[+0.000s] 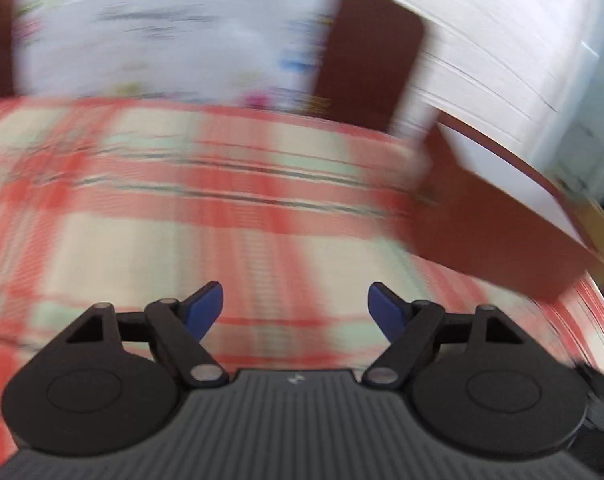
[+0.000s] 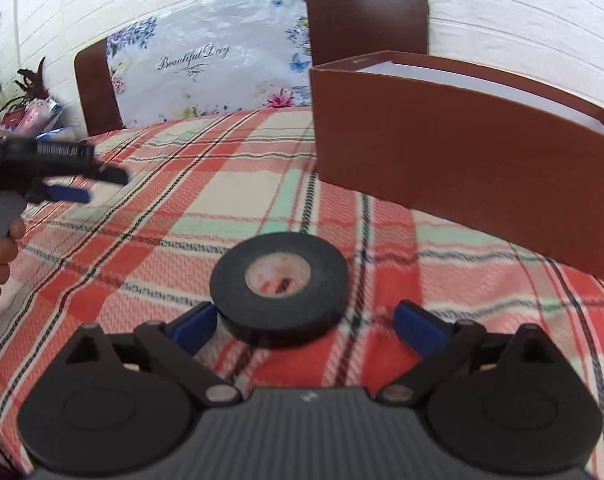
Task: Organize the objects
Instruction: 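Carry the black tape roll into the brown box and release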
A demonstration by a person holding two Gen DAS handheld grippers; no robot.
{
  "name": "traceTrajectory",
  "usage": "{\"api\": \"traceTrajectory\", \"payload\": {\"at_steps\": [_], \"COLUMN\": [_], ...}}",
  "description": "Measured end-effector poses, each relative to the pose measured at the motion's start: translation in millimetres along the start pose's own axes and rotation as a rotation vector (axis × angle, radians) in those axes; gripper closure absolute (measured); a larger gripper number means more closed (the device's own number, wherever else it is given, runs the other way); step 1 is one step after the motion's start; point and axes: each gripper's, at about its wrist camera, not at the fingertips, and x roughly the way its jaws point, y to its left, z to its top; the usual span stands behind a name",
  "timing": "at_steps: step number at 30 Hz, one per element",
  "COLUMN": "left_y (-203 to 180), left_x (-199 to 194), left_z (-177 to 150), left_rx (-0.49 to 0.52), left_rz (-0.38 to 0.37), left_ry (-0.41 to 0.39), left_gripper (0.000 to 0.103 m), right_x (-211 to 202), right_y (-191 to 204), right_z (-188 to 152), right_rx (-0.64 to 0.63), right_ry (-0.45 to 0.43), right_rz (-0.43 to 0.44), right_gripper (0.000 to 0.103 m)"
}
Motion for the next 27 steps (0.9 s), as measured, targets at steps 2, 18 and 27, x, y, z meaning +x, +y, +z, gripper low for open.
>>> {"api": "traceTrajectory", "payload": {"at_steps": [2, 18, 27], "left_y": [-47.2, -103.5, -160.6], "left_x": [7.8, 32.1, 23.8], "left_z": [-3.3, -2.3, 95.9], "left_rx": [0.157, 0.212, 0.307], "left_rz": [-0.051, -0.071, -0.101], "left_ry": [0.072, 0.229, -0.010], "left_gripper": [0.025, 0.069, 0.069], "right_x": [0.8, 1.9, -29.2], "right_y": [4.3, 13.9, -23.7], "right_z": [2.0, 9.8, 89.5], "right_rx": [-0.023, -0.067, -0.039], "right_ry": [0.002, -0.047, -0.338], "right_rz": [-0.003, 0.024, -0.109], "right_gripper": [0.008, 0.026, 0.027]}}
